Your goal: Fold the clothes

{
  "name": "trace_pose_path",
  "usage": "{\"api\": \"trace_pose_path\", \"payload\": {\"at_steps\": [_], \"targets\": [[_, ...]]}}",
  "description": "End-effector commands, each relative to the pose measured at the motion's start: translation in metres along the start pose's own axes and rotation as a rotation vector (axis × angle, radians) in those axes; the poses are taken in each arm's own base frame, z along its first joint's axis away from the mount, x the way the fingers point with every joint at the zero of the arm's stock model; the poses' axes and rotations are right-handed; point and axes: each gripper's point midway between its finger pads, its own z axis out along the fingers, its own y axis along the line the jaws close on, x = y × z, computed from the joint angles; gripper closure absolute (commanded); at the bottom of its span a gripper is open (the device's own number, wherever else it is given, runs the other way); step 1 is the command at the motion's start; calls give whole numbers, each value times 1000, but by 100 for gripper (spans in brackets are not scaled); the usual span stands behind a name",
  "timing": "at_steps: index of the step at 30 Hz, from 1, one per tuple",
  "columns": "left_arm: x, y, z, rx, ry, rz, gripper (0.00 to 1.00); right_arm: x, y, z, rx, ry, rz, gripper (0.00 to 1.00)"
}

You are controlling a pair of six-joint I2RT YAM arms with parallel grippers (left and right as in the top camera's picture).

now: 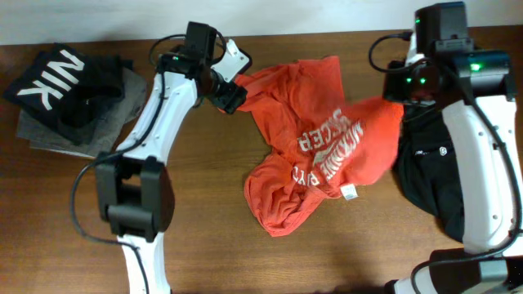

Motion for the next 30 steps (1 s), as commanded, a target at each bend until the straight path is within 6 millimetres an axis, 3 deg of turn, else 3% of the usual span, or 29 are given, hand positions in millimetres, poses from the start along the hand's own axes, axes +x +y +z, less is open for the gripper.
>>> {"api": "trace_pose_path", "payload": {"at_steps": [1,3,9,11,16,21,24,25,30], "targets": [[4,13,22,-36,7,-39,18,-3,-15,2,37,-1,21,56],[6,20,30,-61,13,-59,18,-2,-22,5,47,12,29,48],[22,19,55,-42,56,-70,50,4,-27,9,52,45,39,43],[28,18,63,-32,77,-76,56,5,-24,9,38,50,39,43],[46,15,76,-19,135,-110,58,6,-23,9,32,55,39,43],[56,33,75,-91,165,-163,58,7,-23,9,31,58,39,43],[61,47,72,-144,169,-208,94,7,-20,9,15,61,39,43],[61,52,71,-161,167,-228,99,8,-19,9,7,62,39,43],[55,74,62,-211,127,-289,99,9,-15,9,-17,70,35,43]]}}
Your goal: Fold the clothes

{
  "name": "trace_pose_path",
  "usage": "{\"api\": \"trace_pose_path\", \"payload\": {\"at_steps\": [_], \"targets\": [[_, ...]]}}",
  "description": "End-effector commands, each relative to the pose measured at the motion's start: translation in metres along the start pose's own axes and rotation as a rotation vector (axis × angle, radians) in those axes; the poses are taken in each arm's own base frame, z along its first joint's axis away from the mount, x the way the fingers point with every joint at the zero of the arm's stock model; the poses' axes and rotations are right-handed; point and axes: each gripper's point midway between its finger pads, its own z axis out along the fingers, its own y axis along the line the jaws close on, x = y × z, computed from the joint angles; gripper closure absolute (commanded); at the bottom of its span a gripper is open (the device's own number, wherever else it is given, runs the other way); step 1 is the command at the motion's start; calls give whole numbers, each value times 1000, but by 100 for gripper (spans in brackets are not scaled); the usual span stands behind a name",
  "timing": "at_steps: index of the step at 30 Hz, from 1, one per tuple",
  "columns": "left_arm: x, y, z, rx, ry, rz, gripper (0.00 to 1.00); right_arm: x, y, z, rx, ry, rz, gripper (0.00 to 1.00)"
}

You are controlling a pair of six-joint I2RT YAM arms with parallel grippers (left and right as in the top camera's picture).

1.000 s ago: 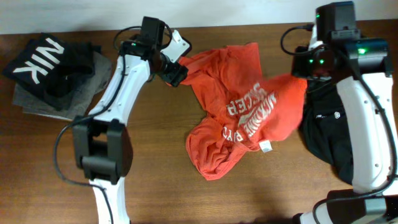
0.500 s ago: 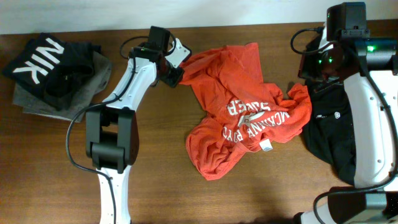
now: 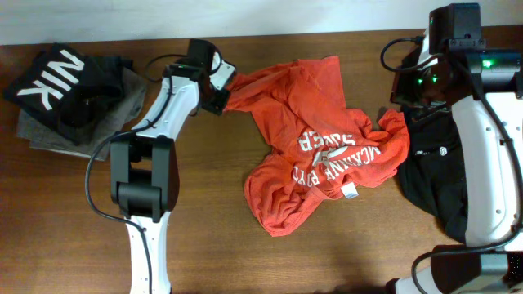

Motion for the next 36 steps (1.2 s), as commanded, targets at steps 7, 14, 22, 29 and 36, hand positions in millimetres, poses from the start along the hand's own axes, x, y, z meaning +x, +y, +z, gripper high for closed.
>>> {"api": "trace_pose_path", "payload": {"at_steps": [7,14,22,29,36], "targets": [[-29,20,-26,-46,-74,-77,99,8,1,3,-18,43,-5,43],[-69,30,-90,-77,-183,-72,99,36,16,20,-112,156,-41,43],[-114,39,-179,-130,-366,-62,99,97,59,50,-258,341,-229,42],[-138,46,-219,-165,-480,-59,99,150,134,57,-372,388,-495,37],[-150,62,-233,-192,-556,-95,99,200,200,63,-420,348,-693,34]]}}
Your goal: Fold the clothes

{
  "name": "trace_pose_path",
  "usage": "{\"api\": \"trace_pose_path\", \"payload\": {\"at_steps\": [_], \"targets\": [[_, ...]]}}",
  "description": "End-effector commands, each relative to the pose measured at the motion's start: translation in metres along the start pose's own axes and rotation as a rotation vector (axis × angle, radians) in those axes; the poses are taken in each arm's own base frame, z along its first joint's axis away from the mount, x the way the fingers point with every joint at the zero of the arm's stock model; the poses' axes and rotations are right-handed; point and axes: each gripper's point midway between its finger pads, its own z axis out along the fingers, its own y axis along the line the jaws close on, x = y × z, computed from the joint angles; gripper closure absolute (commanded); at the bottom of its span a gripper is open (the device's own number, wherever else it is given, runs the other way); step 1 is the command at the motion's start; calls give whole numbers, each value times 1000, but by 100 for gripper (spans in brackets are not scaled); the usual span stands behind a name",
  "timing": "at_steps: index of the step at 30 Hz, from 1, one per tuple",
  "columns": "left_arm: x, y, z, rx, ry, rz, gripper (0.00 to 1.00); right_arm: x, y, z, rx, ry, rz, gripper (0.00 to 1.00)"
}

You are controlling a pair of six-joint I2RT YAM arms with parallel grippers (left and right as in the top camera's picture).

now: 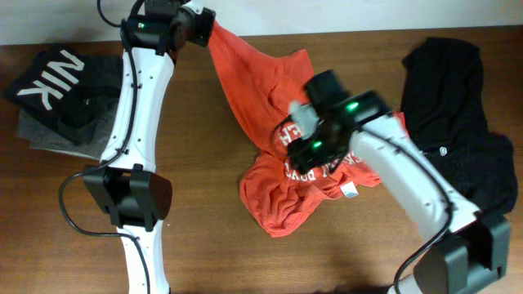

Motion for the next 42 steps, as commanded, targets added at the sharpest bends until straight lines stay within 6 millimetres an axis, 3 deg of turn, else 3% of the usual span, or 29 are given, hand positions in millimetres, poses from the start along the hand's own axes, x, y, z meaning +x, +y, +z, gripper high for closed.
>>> {"api": "trace_pose_path", "payload": {"at_steps": [1,6,14,24,26,31,36,39,42], "targets": [[-22,22,-20,-44,-80,-50,99,6,34,25,15,16,-91,34],[-22,33,-21,-60,-88,-77,99,3,63,63,97,3,-229,30],[-16,33,-20,-57,-64,-80,99,14,72,129,225,101,-372,20],[-12,34,-20,-56,-49,-82,99,19,78,139,208,139,-496,15],[-10,35,-20,-56,-42,-84,99,20,81,139,206,141,-524,22],[-4,42,-21,-64,-26,-93,99,24,88,140,210,146,-565,55],[2,52,-23,-76,-10,-106,99,22,87,134,231,145,-522,96],[3,60,-28,-88,-8,-115,99,11,83,114,245,135,-448,96],[0,71,-41,-107,-24,-125,99,-9,77,76,247,84,-374,96]]}}
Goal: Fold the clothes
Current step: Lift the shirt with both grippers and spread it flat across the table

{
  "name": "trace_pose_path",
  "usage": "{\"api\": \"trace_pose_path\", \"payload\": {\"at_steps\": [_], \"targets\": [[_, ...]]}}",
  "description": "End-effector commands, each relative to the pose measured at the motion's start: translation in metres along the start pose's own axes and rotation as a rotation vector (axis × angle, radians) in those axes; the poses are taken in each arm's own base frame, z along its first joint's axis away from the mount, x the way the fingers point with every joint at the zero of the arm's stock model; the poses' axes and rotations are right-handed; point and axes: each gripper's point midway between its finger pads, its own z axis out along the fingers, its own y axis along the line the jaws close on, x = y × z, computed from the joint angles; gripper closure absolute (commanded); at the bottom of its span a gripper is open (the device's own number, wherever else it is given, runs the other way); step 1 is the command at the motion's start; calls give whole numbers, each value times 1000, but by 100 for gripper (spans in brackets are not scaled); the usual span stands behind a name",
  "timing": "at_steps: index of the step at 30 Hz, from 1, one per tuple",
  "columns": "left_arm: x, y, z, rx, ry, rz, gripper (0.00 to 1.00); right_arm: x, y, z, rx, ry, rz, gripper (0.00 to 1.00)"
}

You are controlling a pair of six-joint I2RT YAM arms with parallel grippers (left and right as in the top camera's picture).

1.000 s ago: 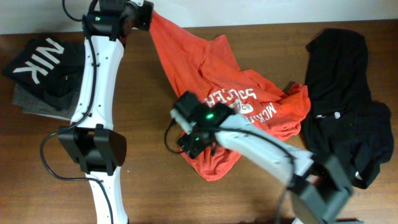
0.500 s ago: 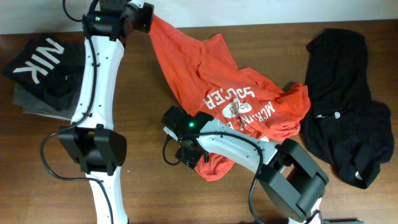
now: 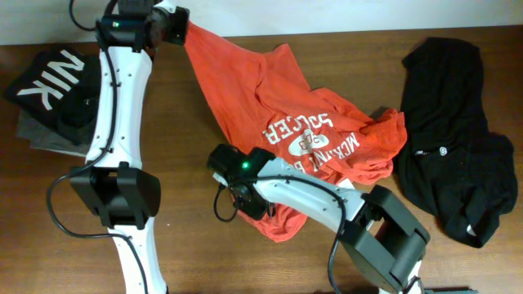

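An orange T-shirt (image 3: 302,122) with white lettering lies crumpled and partly spread across the middle of the table. My left gripper (image 3: 178,26) is at the far left edge, shut on the shirt's upper-left corner, and the cloth runs taut from it. My right gripper (image 3: 245,198) sits low at the shirt's lower-left hem, its fingers hidden under the wrist. A black garment (image 3: 458,139) lies loose at the right.
A folded stack (image 3: 49,86), a black shirt with white letters on grey cloth, lies at the far left. My left arm's base (image 3: 114,200) stands at the left front. The right arm (image 3: 327,200) reaches across the table's front.
My left gripper has moved a little further left with the shirt corner. My right gripper has gone from over the shirt's middle to its lower-left hem. The lettering shows more fully.
First my left gripper was at the shirt's upper-left corner and my right one at its right edge by the black garment. Then the left held the corner nearer the stack. Later the corner was at the table's far edge, with the right gripper over the shirt's middle, now at its hem.
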Motion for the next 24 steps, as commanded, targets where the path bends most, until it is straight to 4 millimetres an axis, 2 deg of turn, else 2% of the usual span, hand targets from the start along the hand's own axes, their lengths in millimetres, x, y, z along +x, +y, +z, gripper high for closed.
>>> {"api": "trace_pose_path", "payload": {"at_steps": [1,4,7,14,21,24], "targets": [[-27,22,-44,-45,-87,-27,99,-23,-37,-62,34,-137,140,96],[-34,36,-67,-70,-115,-40,99,-20,-64,-104,37,-187,223,96],[-39,49,-91,-93,-141,-66,99,-7,-90,-137,27,-209,297,96],[-41,72,-141,-142,-173,-93,99,38,-152,-195,69,-261,479,96],[-45,86,-188,-181,-221,-142,99,94,-217,-281,148,-493,711,96],[-47,85,-205,-185,-241,-152,99,121,-237,-316,187,-604,795,96]]}}
